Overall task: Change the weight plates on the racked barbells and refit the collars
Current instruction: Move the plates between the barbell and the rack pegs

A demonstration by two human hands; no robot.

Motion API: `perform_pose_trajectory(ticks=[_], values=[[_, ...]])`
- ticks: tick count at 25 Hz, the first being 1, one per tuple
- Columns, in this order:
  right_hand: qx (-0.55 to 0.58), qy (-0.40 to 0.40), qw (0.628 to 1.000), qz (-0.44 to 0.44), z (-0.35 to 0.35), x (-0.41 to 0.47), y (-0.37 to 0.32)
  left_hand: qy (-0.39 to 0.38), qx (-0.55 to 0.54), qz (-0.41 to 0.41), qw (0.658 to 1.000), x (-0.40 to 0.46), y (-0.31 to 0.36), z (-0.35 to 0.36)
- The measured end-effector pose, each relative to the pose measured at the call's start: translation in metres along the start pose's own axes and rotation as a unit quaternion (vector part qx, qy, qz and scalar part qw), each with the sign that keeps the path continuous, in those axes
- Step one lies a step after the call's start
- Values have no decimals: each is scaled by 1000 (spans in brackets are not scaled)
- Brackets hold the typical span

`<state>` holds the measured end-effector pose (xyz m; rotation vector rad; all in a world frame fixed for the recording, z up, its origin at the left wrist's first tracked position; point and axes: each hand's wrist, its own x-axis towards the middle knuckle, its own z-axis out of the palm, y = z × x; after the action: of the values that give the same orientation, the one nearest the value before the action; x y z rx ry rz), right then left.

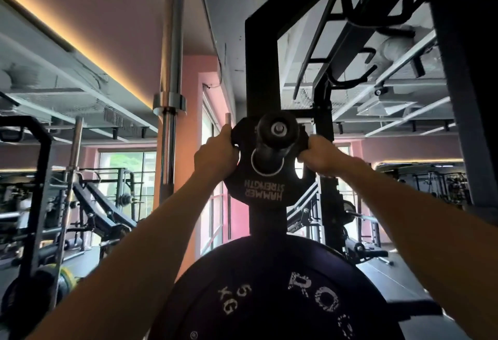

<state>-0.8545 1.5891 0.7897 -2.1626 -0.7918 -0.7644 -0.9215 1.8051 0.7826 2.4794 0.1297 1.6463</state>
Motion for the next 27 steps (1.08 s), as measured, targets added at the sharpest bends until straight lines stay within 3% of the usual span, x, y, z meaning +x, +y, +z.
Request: perform_pose_trajectory(ticks=[3,6,9,13,17,22,27], values=[[9,6,1000,12,0,0,1,10,7,-2,1000,-2,2,-1],[-92,32,995,38,7,-14,-3,17,4,-2,1000,-12,6,-4],[-102,49,991,67,16,-37,-9,-40,-24,8,999,-37,3,-11],[-110,-61,988,84,21,-82,0,-165,-35,-30,985,-84,-5,-33],[-102,-140,980,94,14,-148,12,-306,41,-26,951,-149,-10,-47],[-151,-198,965,74,-20,-240,27,-354,24,-36,934,-232,34,-81],[-163,-207,962,64,-80,-307,21,-326,7,-50,944,-275,98,-143]])
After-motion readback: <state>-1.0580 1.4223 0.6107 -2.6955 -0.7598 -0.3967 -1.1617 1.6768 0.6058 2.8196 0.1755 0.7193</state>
